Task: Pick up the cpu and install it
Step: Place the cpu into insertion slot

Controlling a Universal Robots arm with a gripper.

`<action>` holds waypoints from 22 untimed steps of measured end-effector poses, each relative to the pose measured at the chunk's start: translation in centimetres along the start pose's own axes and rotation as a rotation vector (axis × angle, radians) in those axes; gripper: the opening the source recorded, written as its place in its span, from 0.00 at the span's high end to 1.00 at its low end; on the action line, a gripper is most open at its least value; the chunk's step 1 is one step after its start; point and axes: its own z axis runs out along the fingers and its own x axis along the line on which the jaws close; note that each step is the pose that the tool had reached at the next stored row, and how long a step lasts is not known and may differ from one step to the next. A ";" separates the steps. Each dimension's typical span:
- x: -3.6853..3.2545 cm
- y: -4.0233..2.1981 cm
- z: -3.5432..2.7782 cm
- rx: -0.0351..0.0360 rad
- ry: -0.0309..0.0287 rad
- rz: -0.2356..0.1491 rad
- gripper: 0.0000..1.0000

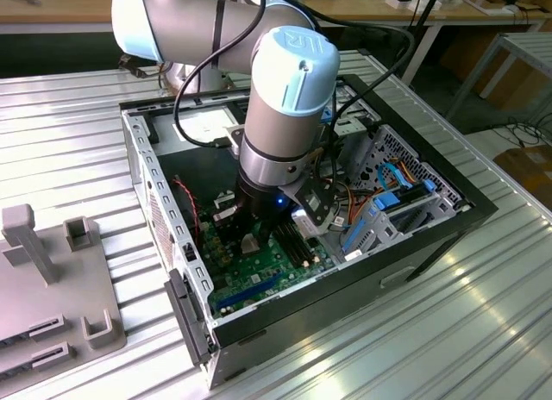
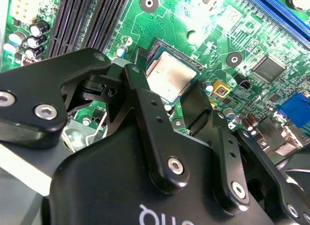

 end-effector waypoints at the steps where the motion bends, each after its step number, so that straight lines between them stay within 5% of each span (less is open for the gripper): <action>1: 0.00 0.00 0.00 0.0000 0.0004 0.000 0.45; 3: 0.01 0.00 0.00 0.0002 0.0007 0.000 0.38; 22: -0.42 -0.01 0.02 0.0003 0.0009 0.000 0.38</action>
